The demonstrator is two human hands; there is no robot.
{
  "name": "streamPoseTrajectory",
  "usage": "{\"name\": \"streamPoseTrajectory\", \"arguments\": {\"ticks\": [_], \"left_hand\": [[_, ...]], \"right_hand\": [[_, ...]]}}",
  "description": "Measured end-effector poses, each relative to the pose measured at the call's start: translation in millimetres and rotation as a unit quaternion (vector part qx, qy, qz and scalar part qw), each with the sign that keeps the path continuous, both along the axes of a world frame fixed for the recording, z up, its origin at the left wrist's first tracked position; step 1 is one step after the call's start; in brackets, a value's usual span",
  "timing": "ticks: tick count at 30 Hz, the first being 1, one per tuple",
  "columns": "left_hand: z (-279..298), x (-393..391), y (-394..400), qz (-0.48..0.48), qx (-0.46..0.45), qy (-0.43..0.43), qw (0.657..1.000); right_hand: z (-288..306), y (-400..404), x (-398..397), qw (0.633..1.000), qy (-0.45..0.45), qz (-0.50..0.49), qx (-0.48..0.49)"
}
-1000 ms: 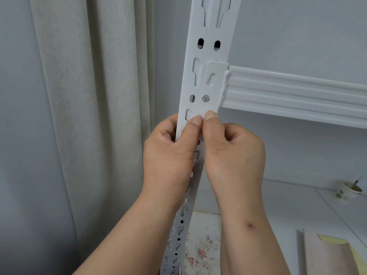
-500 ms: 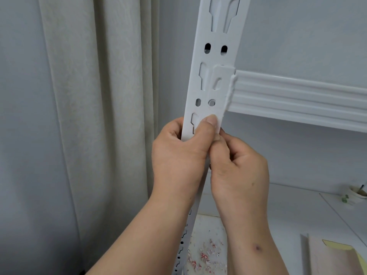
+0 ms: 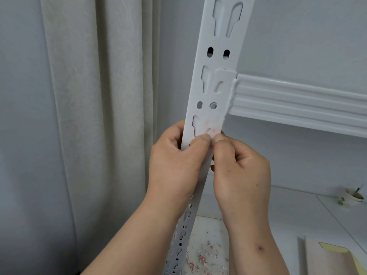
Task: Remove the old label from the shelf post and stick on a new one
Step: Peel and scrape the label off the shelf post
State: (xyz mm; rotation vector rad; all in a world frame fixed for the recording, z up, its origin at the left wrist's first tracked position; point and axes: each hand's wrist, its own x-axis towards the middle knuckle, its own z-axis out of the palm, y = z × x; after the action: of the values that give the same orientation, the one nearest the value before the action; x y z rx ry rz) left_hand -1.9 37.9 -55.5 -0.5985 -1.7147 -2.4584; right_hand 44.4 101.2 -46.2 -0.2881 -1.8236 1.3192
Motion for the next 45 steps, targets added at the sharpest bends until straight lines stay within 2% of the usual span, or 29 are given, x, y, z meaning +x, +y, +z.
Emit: {"name": "streamPoseTrajectory", "arguments": {"ticks": [3, 11, 23, 31, 38, 45], "left_hand": [[1, 0, -1, -0.006, 0.015, -0.012, 1.0], [1, -1, 2, 0.015, 0.012, -0.021, 1.0], [-1, -2, 1, 0.001, 0.013, -0.015, 1.0], [0, -2, 3, 0.011, 0.014, -0.017, 1.0], [-2, -3, 3, 0.009, 0.017, -0.015, 1.0], [-4, -4, 3, 0.006, 0.02, -0.013, 1.0]], "right_hand": [[8, -1, -1, 1.0, -0.009, -0.018, -0.01], [17, 2, -8, 0.996, -0.048, -0.065, 0.043], [13, 1, -5, 0.998, -0.028, -0.045, 0.019], [8, 3, -4, 0.997, -0.031, -0.042, 0.061], [9, 3, -5, 0.999, -0.012, -0.031, 0.022], [5, 5, -3, 0.998, -0.013, -0.036, 0.053]]}}
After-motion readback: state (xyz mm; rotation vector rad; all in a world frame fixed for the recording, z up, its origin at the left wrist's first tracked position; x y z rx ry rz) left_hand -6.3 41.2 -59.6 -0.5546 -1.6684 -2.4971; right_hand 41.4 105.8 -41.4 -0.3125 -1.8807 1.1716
